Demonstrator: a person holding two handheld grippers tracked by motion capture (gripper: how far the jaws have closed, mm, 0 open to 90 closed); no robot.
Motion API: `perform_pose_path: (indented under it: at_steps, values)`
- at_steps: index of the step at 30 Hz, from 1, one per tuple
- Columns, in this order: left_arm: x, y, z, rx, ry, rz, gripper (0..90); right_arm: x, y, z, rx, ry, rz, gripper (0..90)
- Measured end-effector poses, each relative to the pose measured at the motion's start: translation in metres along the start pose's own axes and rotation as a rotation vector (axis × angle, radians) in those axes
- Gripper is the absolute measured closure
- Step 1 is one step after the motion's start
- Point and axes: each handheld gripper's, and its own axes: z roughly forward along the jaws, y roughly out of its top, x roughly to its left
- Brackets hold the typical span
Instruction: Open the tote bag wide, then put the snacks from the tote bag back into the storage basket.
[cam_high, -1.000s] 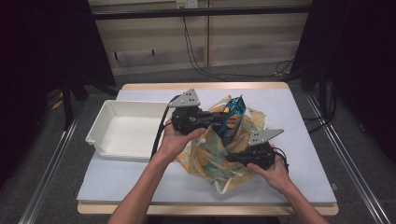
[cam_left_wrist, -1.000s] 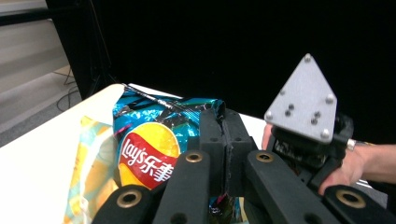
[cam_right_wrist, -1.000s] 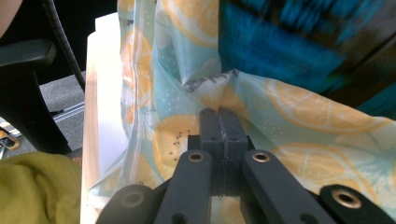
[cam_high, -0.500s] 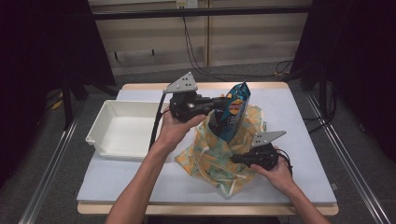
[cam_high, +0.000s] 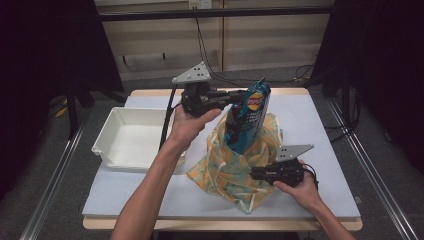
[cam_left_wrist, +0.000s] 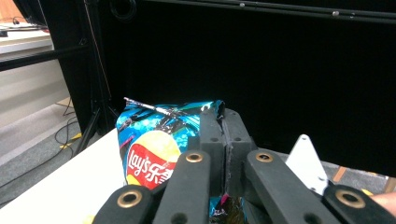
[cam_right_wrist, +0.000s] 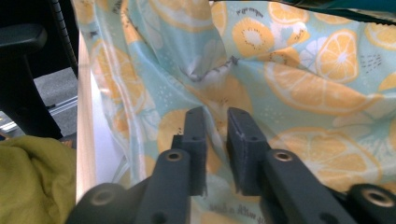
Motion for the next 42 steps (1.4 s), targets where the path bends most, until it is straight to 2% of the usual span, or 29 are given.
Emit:
perform_pose_path:
  at_steps: [4,6,10,15,18,26,34,42]
  values:
    - [0.002,0.003,0.001,-0.007,0.006,0.002,89.6,0.004,0.0,-0.004,-0.034,-0.013,0.015,59.5]
    - [0.002,0.005,0.001,-0.005,0.012,0.007,89.6,0.005,0.0,-0.008,-0.056,-0.039,0.023,50.5]
    - [0.001,0.012,-0.001,-0.019,0.013,0.006,89.6,0.005,-0.004,-0.021,-0.106,-0.076,0.034,39.3]
    - [-0.002,0.02,0.0,-0.015,0.022,0.022,89.7,0.005,-0.012,-0.031,-0.137,-0.118,0.053,33.3]
    - [-0.002,0.026,0.0,-0.021,0.01,0.017,89.7,0.006,-0.017,-0.038,-0.15,-0.138,0.065,30.6]
    - [-0.005,0.043,-0.002,-0.026,0.006,0.037,89.7,0.01,-0.022,-0.052,-0.182,-0.176,0.084,25.6]
    - [-0.002,0.059,-0.017,-0.075,0.001,0.016,89.8,0.009,-0.027,-0.059,-0.206,-0.181,0.1,23.1]
    - [0.003,0.06,-0.04,-0.084,0.048,0.012,89.7,0.01,-0.027,-0.06,-0.213,-0.187,0.092,21.0]
